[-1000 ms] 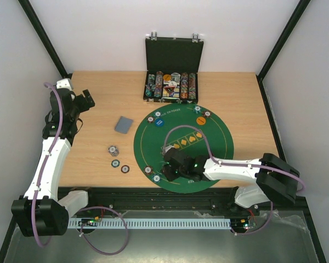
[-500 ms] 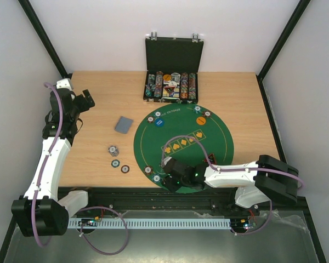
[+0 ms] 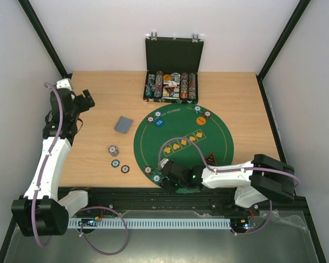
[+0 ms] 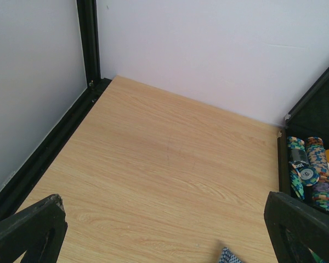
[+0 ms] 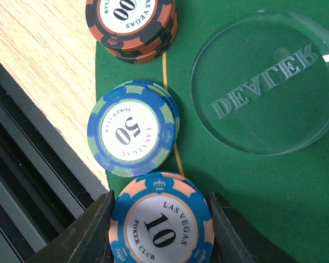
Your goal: Distribute texas hold em gaming equipment
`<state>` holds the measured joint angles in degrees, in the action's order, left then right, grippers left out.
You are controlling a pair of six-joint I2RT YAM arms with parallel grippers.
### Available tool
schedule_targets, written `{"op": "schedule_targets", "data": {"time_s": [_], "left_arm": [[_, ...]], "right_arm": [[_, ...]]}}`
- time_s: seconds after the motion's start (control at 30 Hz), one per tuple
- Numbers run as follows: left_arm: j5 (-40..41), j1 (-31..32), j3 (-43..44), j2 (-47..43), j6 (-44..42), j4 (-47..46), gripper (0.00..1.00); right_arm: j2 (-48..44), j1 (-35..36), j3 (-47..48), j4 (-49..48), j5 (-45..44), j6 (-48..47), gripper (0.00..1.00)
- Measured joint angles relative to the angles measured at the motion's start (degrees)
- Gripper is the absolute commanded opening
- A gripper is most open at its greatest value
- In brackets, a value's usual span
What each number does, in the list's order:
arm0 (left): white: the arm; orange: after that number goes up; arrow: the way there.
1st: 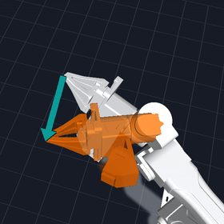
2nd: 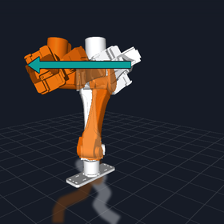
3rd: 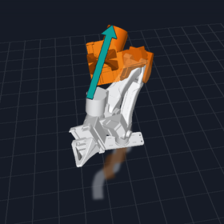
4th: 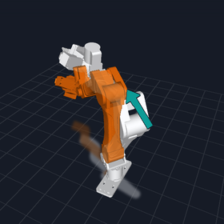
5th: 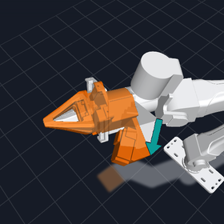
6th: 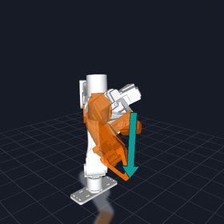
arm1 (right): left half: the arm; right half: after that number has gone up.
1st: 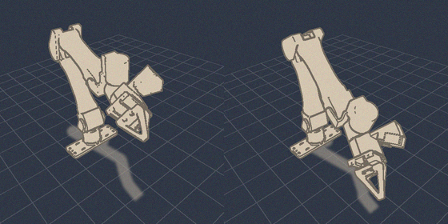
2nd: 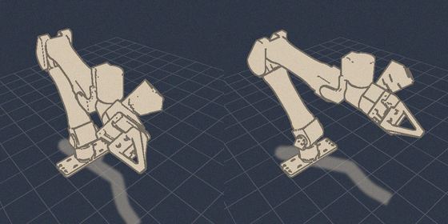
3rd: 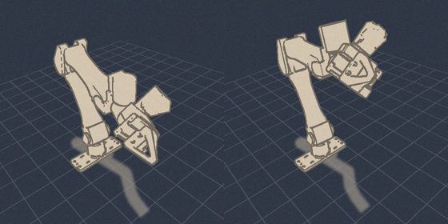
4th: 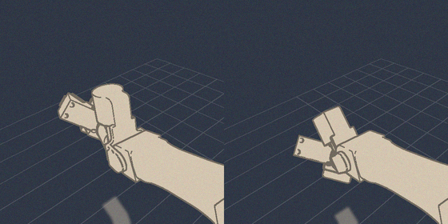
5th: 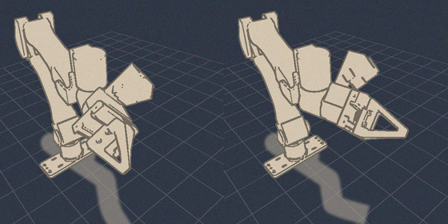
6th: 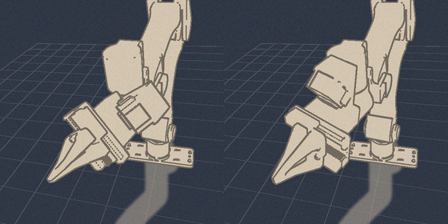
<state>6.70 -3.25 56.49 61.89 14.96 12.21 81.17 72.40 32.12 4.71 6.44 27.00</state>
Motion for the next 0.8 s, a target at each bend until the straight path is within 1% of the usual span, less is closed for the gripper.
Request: {"op": "schedule_targets", "data": {"time_s": [0.17,0.3,0.57,0.67,0.8], "left_arm": [[0.02,0.0,0.0,0.0,0.0,0.0,0.99],[0.02,0.0,0.0,0.02,0.0,0.0,1.0],[0.02,0.0,0.0,0.02,-0.02,0.0,1.0],[0.02,0.0,0.0,0.02,-0.02,0.0,0.99],[0.02,0.0,0.0,0.02,-0.02,0.0,1.0]], "right_arm": [[0.31,0.48,0.24,0.07,-1.03,0.0,0.39],[0.33,0.72,0.26,0.13,-1.79,0.11,0.48],[0.33,0.76,0.31,0.24,-3.41,0.44,0.55],[0.31,0.76,0.37,0.48,-3.61,0.46,0.63],[-1.03,0.76,0.48,1.4,-3.5,0.72,0.8]]}}
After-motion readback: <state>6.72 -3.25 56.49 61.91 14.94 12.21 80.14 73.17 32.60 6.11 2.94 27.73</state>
